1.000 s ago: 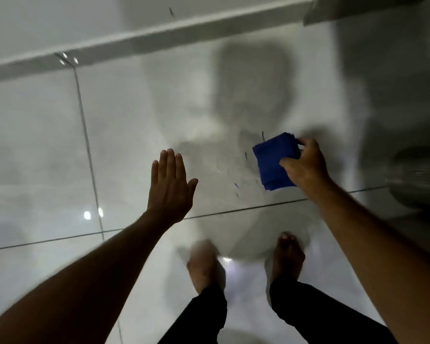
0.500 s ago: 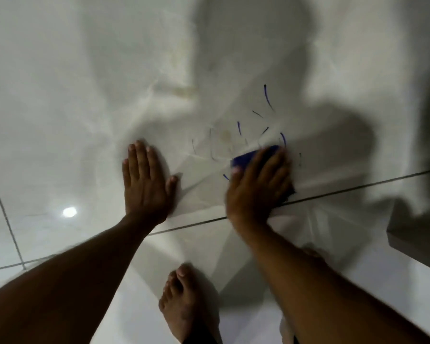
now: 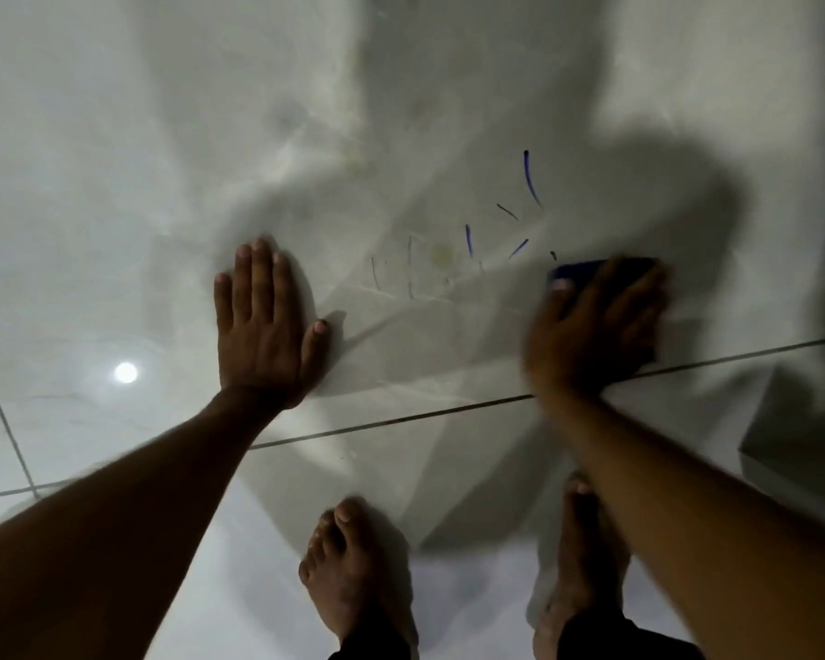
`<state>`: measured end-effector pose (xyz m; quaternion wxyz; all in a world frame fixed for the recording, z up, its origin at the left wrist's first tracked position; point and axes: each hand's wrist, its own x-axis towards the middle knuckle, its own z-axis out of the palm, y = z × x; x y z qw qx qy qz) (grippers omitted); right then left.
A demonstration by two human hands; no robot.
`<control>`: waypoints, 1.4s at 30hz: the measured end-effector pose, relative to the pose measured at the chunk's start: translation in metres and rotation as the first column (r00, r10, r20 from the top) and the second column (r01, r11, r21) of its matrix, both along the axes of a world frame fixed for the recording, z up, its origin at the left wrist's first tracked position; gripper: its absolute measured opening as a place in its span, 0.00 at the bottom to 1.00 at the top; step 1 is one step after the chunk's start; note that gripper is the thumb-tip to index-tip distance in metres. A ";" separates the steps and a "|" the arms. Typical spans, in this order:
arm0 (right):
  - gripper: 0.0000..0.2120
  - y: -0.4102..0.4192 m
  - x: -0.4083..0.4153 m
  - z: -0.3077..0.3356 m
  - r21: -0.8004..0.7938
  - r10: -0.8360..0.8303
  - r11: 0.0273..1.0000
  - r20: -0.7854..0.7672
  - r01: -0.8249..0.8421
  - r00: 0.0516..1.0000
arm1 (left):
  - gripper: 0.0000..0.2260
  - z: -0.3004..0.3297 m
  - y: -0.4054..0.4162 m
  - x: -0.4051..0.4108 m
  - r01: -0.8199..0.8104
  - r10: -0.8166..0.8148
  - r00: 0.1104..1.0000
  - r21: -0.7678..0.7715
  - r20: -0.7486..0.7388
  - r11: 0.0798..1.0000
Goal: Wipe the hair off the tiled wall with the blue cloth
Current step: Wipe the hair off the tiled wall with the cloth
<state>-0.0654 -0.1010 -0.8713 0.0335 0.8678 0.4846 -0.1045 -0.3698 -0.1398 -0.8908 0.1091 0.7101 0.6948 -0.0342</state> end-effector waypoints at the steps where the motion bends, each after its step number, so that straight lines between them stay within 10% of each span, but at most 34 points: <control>1: 0.31 -0.009 -0.043 0.001 0.018 0.069 0.998 -0.031 -0.068 0.997 | 0.35 0.000 -0.001 -0.001 0.000 0.000 1.000 -0.001 0.000 1.000; 4: 0.33 -0.022 -0.143 0.001 0.082 0.505 0.862 -0.221 -0.500 0.834 | 0.33 -0.004 -0.001 -0.007 0.016 -0.016 1.000 0.000 0.006 1.000; 9: 0.30 0.041 -0.080 -0.011 0.249 0.961 0.259 -0.163 -0.933 0.224 | 0.33 0.002 0.011 -0.013 -0.126 0.130 0.980 -0.033 0.153 0.991; 15: 0.32 0.076 0.085 -0.006 0.005 0.521 0.854 0.010 -0.521 0.854 | 0.33 0.002 0.063 -0.025 -0.029 0.029 0.998 -0.007 0.048 1.000; 18: 0.32 0.078 0.028 -0.005 0.035 0.105 0.994 0.029 -0.106 0.994 | 0.32 0.000 0.063 -0.023 -0.015 0.015 1.000 0.000 0.026 1.000; 22: 0.32 0.049 -0.118 -0.005 0.118 0.508 0.860 -0.124 -0.496 0.852 | 0.32 -0.004 0.061 -0.030 0.026 -0.027 0.999 0.032 0.024 0.999; 27: 0.32 0.091 -0.081 -0.011 0.237 0.987 0.127 -0.126 -0.963 0.099 | 0.32 -0.005 0.061 -0.035 0.051 -0.054 0.997 0.048 0.060 0.998; 30: 0.31 0.134 -0.003 -0.014 0.185 0.902 0.430 -0.043 -0.884 0.430 | 0.32 -0.004 0.062 -0.036 0.045 -0.047 0.998 0.040 0.046 0.998; 34: 0.33 0.120 0.008 -0.005 0.064 0.304 0.950 0.039 -0.306 0.952 | 0.33 -0.004 0.060 -0.030 0.036 -0.036 0.999 0.017 0.035 0.999; 37: 0.32 0.099 -0.093 -0.002 0.124 0.114 0.986 -0.015 -0.111 0.993 | 0.34 -0.002 0.060 -0.032 0.035 -0.035 0.999 -0.011 0.013 0.999; 42: 0.32 0.097 -0.199 -0.002 0.213 0.730 0.683 -0.195 -0.699 0.655 | 0.33 0.007 0.064 -0.032 0.026 -0.022 0.997 -0.045 0.079 0.999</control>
